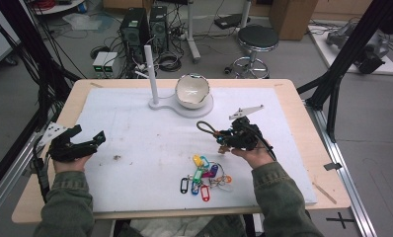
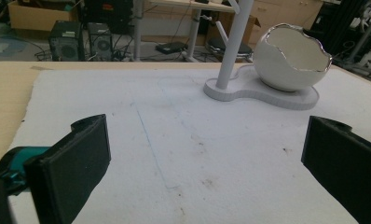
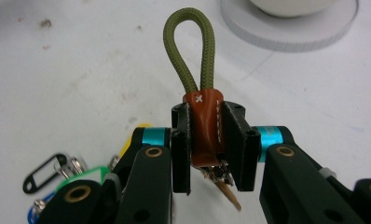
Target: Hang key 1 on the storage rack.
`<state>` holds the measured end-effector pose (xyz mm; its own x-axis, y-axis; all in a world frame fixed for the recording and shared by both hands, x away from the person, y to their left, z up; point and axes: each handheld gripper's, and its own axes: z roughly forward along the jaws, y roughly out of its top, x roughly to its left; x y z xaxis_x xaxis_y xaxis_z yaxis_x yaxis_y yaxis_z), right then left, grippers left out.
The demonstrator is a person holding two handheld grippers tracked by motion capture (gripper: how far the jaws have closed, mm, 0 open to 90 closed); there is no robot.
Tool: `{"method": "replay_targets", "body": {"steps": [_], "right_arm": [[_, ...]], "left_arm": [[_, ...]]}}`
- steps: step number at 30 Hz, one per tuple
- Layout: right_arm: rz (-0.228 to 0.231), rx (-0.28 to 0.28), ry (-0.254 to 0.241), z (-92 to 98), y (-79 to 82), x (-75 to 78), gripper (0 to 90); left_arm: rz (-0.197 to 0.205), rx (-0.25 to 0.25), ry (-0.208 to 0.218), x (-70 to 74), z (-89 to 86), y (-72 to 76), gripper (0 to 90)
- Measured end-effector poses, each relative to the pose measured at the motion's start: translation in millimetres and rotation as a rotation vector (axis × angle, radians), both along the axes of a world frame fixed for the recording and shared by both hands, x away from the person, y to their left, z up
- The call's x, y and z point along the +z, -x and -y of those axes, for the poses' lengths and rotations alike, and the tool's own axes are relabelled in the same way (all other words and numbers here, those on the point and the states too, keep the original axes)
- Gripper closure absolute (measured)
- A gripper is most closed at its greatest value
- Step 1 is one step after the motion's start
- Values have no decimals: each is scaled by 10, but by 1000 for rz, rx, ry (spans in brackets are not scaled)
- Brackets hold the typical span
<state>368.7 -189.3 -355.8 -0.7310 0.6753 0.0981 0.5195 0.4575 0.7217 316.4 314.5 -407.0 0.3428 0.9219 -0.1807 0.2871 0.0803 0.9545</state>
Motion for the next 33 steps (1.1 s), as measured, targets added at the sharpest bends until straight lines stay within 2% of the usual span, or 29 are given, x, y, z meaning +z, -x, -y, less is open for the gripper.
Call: {"method": "replay_targets", "body": {"steps": [5,20,24,28,33], "right_arm": [[6,24,4,-194,-93,98,737],[16,76,18,-564,-297,255,737],[11,81,34,-651,-355,279,737],[2,83,12,-713,-416,330,737],[-2,71,31,-817,-470,379,737]], "left_arm": [[4,1,10,-9,-7,1,17],[7,9,17,-13,-26,6,17],[7,7,20,-14,-31,6,17],[6,6,23,-15,-35,7,17],[7,7,28,-15,-37,6,17]]}}
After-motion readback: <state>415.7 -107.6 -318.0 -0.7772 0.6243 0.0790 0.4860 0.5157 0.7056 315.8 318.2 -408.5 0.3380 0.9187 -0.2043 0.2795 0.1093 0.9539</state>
